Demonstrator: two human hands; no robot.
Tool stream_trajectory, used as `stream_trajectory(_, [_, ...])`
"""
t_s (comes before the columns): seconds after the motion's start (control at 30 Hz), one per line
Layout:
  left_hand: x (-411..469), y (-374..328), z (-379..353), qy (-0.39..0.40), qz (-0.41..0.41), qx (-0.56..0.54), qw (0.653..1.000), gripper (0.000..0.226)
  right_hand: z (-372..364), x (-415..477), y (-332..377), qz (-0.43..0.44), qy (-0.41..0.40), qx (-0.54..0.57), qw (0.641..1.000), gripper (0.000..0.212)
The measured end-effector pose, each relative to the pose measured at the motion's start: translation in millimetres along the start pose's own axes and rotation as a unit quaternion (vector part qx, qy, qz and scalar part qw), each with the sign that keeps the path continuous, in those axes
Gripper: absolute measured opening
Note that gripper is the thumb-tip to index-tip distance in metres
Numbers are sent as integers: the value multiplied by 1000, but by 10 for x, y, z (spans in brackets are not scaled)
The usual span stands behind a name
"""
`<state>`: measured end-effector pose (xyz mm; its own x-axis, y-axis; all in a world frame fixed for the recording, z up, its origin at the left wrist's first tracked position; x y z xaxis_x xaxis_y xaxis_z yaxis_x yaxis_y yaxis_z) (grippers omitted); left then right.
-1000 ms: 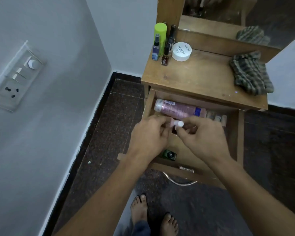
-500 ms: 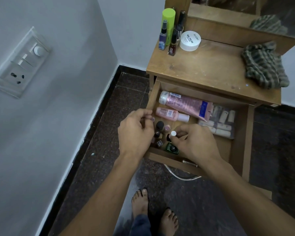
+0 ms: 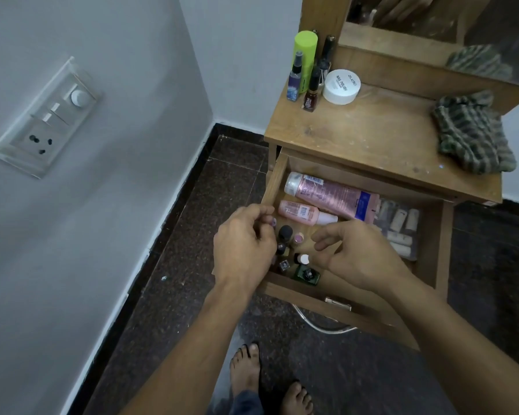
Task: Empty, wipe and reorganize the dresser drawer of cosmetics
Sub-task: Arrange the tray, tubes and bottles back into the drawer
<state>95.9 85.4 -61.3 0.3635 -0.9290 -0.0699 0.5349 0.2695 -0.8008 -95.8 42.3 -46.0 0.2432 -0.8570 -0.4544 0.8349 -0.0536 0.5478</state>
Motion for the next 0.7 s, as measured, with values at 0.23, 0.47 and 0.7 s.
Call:
stream_trajectory(0.23, [321, -432, -113, -29, -55, 5, 998, 19, 659, 328, 529, 68, -219, 80, 970, 13])
stream_trajectory(0.47, [1033, -965, -252, -47, -27, -36, 998, 12, 1097, 1022, 1195, 86, -370, 1, 925, 24])
stream_trajectory(0.7, [1333, -958, -332, -55, -11, -27, 998, 23, 1127, 1267, 1253, 67, -346, -73, 933, 21])
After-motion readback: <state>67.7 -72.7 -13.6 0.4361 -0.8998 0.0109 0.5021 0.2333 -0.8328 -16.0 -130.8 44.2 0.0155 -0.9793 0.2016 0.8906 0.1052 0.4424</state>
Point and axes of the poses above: each hand's wrist, its own x-axis towards the middle knuckle, its own z-axis out of the back of the hand, y = z × x, the point moved 1 cm from there along x, towards the middle knuckle, and after that the axes turned 2 degrees about -z, right-handed, at the moved point
